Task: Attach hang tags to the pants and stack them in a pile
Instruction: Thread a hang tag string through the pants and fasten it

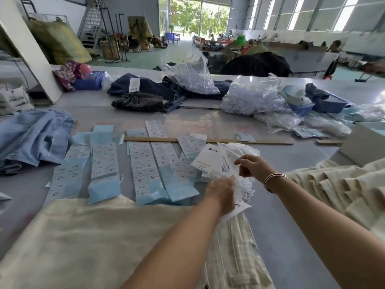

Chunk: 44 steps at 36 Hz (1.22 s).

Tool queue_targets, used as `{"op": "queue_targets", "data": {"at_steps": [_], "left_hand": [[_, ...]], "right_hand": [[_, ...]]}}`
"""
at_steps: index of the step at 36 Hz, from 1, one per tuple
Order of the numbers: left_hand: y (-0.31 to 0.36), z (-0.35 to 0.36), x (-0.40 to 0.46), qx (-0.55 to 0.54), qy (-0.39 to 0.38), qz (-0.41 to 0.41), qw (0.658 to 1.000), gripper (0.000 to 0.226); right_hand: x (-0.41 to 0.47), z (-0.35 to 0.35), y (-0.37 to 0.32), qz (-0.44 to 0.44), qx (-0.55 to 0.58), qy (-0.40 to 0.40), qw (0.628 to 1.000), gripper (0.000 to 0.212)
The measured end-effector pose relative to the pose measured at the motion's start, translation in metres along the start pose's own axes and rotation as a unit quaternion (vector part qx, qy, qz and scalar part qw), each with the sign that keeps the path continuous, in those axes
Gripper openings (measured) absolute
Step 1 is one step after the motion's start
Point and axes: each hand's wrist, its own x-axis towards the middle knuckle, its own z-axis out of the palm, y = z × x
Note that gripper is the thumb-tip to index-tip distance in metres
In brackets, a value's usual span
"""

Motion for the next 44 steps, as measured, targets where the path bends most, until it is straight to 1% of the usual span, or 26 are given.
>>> {"op": "queue_targets", "data": {"at_steps": [2,4,7,9,11,13,15,17,18,19,20,21,22,23,24,25,26,27,28,30,32,34,37,38,41,44], "left_hand": [[-0.001,0.004,-0.002,-0.039,-0.014,-0.011,0.999,0.054],[-0.002,0.006,-0.004,-0.064,-0.017,-0.02,0.998,0.054],[-0.001,0.01,-0.004,-0.083,-0.023,-0.037,0.996,0.055],[-0.002,0.012,-0.003,-0.086,-0.025,-0.043,0.995,0.056],[-0.002,0.01,-0.004,-0.068,-0.009,-0.034,0.997,0.055],[-0.002,0.002,-0.01,-0.064,0.036,-0.015,0.997,0.05],[-0.003,-0.008,-0.023,-0.12,0.114,0.006,0.986,0.041],[-0.007,-0.017,-0.047,-0.231,0.194,0.031,0.953,0.033],[-0.01,-0.019,-0.061,-0.308,0.209,0.034,0.928,0.029],[-0.013,-0.019,-0.077,-0.404,0.205,0.029,0.891,0.025],[-0.016,-0.018,-0.096,-0.522,0.181,0.005,0.833,0.022],[-0.02,-0.016,-0.114,-0.645,0.152,-0.032,0.749,0.022],[-0.024,-0.01,-0.129,-0.746,0.117,-0.067,0.653,0.024],[-0.028,-0.002,-0.143,-0.82,0.089,-0.095,0.557,0.026],[-0.031,0.005,-0.154,-0.866,0.082,-0.115,0.48,0.028],[-0.033,0.01,-0.165,-0.896,0.088,-0.131,0.415,0.03],[-0.034,0.014,-0.174,-0.914,0.093,-0.143,0.368,0.031],[-0.034,0.017,-0.181,-0.927,0.098,-0.151,0.33,0.033],[-0.034,0.018,-0.188,-0.934,0.106,-0.155,0.304,0.034],[-0.039,0.021,-0.198,-0.944,0.125,-0.153,0.265,0.037],[-0.047,0.022,-0.206,-0.946,0.156,-0.156,0.236,0.032],[-0.056,0.022,-0.213,-0.942,0.187,-0.171,0.221,0.032],[-0.066,0.026,-0.221,-0.929,0.208,-0.205,0.226,0.038],[-0.069,0.029,-0.224,-0.92,0.214,-0.219,0.243,0.036],[-0.078,0.034,-0.236,-0.88,0.214,-0.257,0.337,0.035],[-0.076,0.035,-0.245,-0.854,0.178,-0.267,0.409,0.037]], "right_hand": [[0.003,-0.006,-0.004,-0.016,0.043,0.049,0.998,0.027],[0.006,-0.013,-0.01,-0.032,0.116,0.112,0.986,0.027],[0.005,-0.023,-0.022,-0.091,0.206,0.188,0.956,0.027],[0.0,-0.027,-0.029,-0.135,0.254,0.21,0.934,0.029],[-0.004,-0.025,-0.035,-0.146,0.256,0.195,0.936,0.03],[-0.008,-0.019,-0.037,-0.124,0.21,0.15,0.958,0.029],[-0.013,-0.012,-0.034,-0.094,0.165,0.101,0.977,0.027],[-0.02,-0.003,-0.03,-0.074,0.128,0.065,0.987,0.026],[-0.024,0.002,-0.029,-0.07,0.112,0.052,0.99,0.027],[-0.029,0.009,-0.028,-0.07,0.1,0.039,0.992,0.027],[-0.035,0.018,-0.027,-0.07,0.093,0.022,0.993,0.028],[-0.042,0.029,-0.027,-0.069,0.093,0.001,0.993,0.028],[-0.05,0.043,-0.027,-0.069,0.103,-0.022,0.992,0.027],[-0.059,0.058,-0.029,-0.067,0.121,-0.045,0.989,0.026],[-0.068,0.073,-0.031,-0.066,0.141,-0.065,0.986,0.025],[-0.077,0.088,-0.034,-0.066,0.157,-0.084,0.982,0.025],[-0.087,0.102,-0.037,-0.069,0.164,-0.105,0.979,0.026],[-0.096,0.115,-0.039,-0.077,0.163,-0.128,0.975,0.027],[-0.106,0.126,-0.04,-0.086,0.156,-0.153,0.972,0.028],[-0.124,0.144,-0.038,-0.108,0.119,-0.194,0.968,0.028],[-0.141,0.155,-0.035,-0.138,0.064,-0.218,0.964,0.031],[-0.154,0.162,-0.031,-0.175,0.016,-0.231,0.957,0.034],[-0.167,0.164,-0.022,-0.193,-0.018,-0.215,0.957,0.018],[-0.17,0.164,-0.018,-0.182,-0.019,-0.205,0.961,0.021],[-0.177,0.168,-0.008,-0.144,-0.031,-0.168,0.975,0.03],[-0.175,0.181,-0.001,-0.087,-0.033,-0.103,0.99,0.023]]}}
